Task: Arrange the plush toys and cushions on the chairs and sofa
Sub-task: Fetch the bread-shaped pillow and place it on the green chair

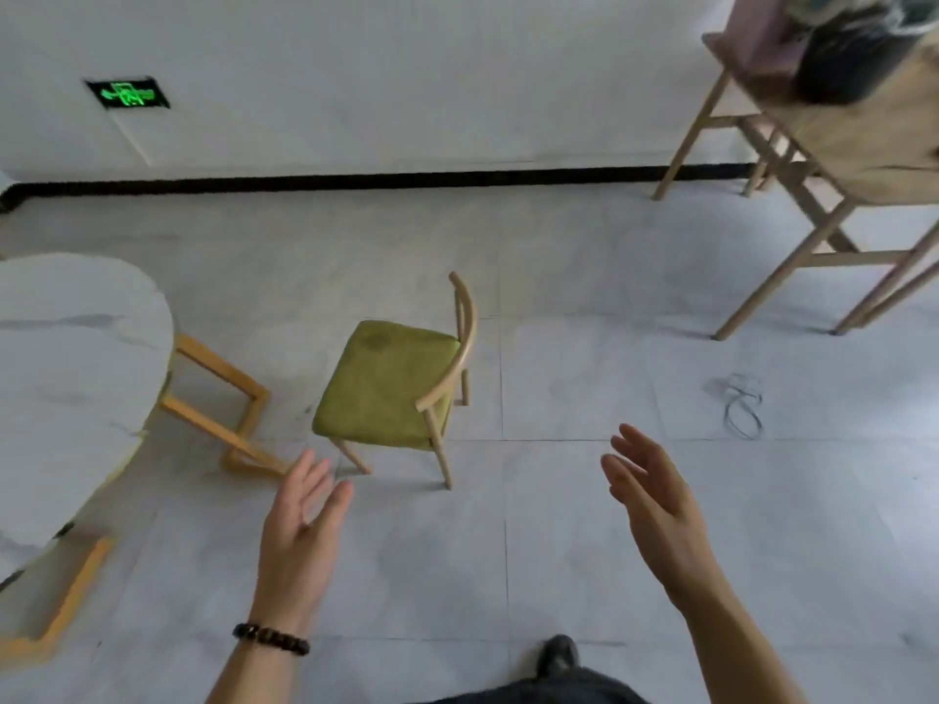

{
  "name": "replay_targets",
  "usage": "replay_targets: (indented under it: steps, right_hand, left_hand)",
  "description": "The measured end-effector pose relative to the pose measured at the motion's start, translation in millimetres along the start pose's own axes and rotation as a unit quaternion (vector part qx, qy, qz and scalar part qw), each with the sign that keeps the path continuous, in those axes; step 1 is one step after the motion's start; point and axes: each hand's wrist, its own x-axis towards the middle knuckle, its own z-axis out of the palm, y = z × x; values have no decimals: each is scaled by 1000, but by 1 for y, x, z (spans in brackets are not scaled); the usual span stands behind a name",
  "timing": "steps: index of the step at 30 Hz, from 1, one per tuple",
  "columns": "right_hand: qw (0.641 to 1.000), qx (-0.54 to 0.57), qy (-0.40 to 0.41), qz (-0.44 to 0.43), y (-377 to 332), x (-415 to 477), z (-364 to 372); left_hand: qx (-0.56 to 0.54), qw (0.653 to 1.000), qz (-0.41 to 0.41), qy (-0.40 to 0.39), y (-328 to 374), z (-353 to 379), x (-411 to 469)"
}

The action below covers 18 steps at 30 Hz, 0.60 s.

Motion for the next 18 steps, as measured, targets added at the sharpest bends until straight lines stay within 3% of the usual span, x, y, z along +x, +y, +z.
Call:
replay_targets:
  steps: [9, 18]
  right_hand:
    - [999, -25, 23, 13, -29, 150, -83]
    - [994, -100, 26, 35, -63, 375, -106]
  left_hand:
    - [-15, 998, -3, -54, 70, 151, 85]
    - [22, 990, -34, -137, 114, 312, 285]
